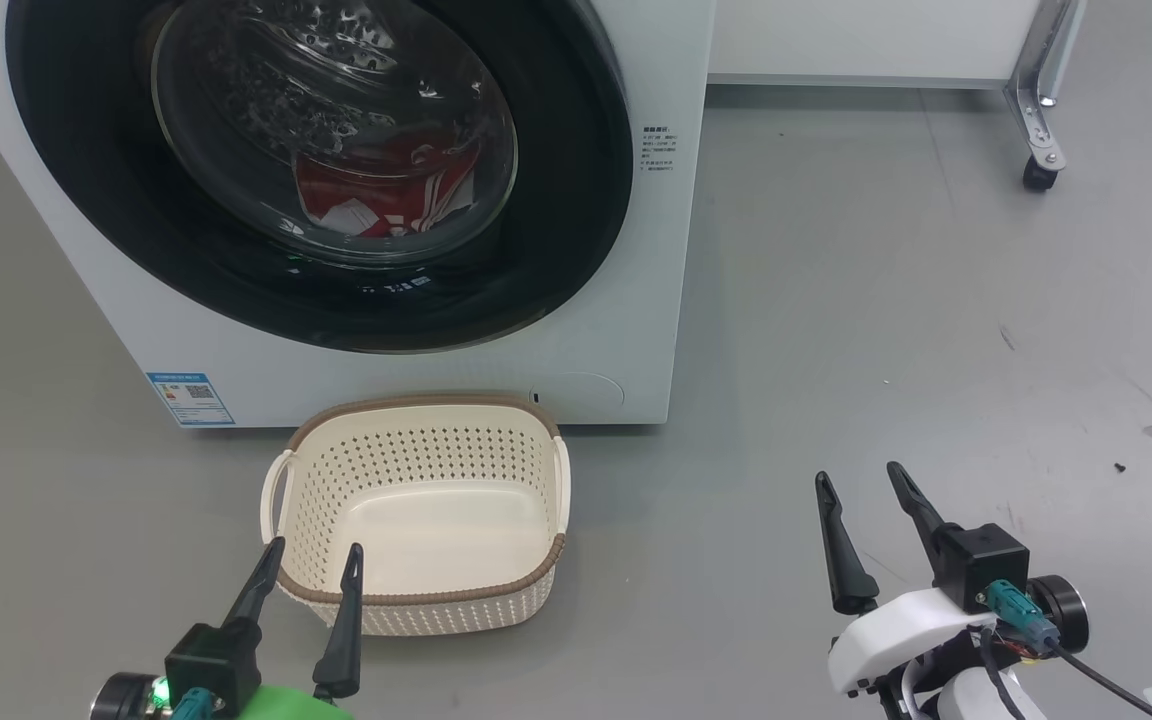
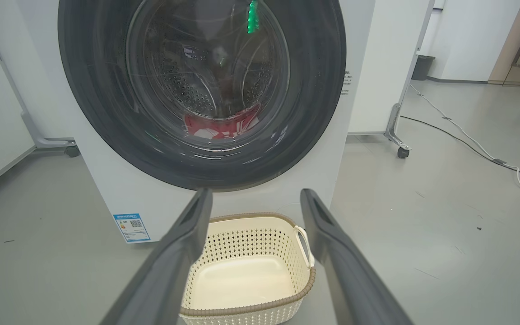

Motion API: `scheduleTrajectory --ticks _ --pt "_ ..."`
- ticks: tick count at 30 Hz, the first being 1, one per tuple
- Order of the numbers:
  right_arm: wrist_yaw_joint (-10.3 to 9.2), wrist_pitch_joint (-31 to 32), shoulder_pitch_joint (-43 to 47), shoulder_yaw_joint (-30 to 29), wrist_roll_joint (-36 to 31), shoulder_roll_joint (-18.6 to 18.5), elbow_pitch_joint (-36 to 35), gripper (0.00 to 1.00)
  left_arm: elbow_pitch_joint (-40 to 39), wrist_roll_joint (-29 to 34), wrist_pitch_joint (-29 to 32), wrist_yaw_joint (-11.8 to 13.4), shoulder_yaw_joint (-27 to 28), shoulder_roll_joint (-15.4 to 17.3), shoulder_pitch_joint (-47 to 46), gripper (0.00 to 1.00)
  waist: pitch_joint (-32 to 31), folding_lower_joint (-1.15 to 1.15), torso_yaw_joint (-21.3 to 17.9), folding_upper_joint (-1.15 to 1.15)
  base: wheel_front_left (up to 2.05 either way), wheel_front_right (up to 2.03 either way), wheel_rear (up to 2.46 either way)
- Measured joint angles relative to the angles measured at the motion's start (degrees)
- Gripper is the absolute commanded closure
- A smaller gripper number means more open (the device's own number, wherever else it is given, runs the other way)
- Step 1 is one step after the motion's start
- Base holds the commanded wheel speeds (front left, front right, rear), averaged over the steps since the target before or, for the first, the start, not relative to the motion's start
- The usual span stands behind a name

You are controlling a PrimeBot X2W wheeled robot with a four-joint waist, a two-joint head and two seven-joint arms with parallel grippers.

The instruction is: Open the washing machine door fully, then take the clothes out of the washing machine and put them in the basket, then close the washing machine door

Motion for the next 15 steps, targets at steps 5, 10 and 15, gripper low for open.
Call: scheduleTrajectory --ticks 5,10,15 --pt "-0.48 0.0 -0.1 -0.2 0.4 0.0 0.1 0.0 0.1 0.0 0.0 0.0 0.0 -0.1 0.0 0.0 0.1 0.0 -0.1 0.0 0.0 0.0 0.0" --pt "-0.49 0.0 -0.5 -0.4 0.5 0.0 0.1 0.0 0.5 0.0 0.0 0.0 0.1 -0.2 0.0 0.0 0.3 0.0 -0.1 0.0 0.0 0.0 0.0" --pt "-0.51 0.0 -1.1 -0.5 0.5 0.0 0.1 0.0 1.1 0.0 0.0 0.0 0.1 -0.3 -0.1 0.0 0.4 0.0 -0.1 0.0 0.0 0.0 0.0"
